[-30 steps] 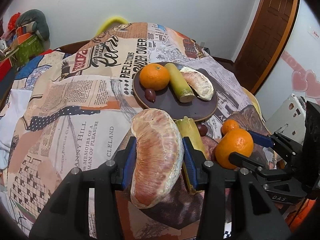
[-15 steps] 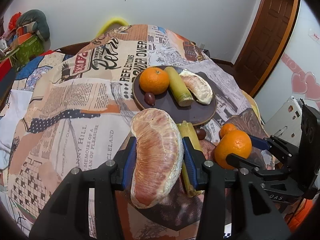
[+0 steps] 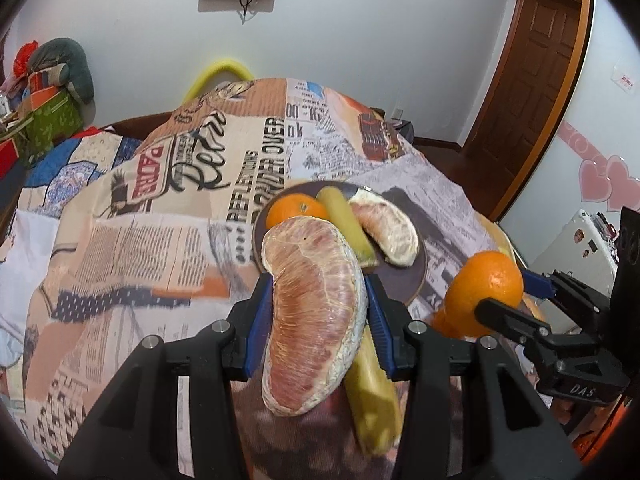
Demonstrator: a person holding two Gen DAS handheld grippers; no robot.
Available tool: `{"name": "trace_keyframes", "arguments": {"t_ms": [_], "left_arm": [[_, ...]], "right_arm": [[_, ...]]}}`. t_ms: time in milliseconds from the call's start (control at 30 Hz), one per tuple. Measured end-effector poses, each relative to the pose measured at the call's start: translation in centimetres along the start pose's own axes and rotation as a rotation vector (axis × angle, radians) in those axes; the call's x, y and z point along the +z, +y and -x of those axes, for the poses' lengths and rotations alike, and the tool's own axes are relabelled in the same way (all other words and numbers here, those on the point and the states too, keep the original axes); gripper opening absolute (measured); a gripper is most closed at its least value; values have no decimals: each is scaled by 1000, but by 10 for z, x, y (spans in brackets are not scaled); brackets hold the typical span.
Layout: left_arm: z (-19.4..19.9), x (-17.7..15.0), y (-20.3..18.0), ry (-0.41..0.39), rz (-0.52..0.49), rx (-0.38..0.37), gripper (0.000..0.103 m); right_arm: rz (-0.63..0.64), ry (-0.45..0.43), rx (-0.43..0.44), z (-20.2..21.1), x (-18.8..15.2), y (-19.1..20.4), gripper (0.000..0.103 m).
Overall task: Organize fruits
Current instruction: 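Carry the pomelo segment onto the plate with the left tool while the right lowers the Dole orange there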
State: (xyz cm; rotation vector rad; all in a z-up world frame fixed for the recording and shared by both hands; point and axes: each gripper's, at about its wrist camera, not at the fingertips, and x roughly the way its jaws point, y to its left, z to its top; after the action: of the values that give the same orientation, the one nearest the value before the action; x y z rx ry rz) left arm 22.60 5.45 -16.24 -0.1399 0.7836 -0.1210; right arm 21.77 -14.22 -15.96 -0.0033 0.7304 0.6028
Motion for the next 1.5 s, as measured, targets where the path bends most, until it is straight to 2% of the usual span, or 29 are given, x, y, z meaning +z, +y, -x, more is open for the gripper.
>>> {"name": "trace_keyframes", "arguments": {"t_ms": [367,733,1100,1233,1500], "left_arm": [[-33,31,-3,-16,-14,-25,45],[-73,51,3,-4,-12,-41,45],[-95,56,5,6,-14,-52,43],[-98,56,6,12,-11,-63,43],[-100,57,5,31,-9,-81,43]], "right_arm": [[0,-34,-21,-22,30,-21,63],[25,-13,-9,-62,49,-28,63],[28,28,27,-91,53,-32,63],[13,47,76,-99,55,-35,64],[23,59,94,-98,50,-35,64]]}}
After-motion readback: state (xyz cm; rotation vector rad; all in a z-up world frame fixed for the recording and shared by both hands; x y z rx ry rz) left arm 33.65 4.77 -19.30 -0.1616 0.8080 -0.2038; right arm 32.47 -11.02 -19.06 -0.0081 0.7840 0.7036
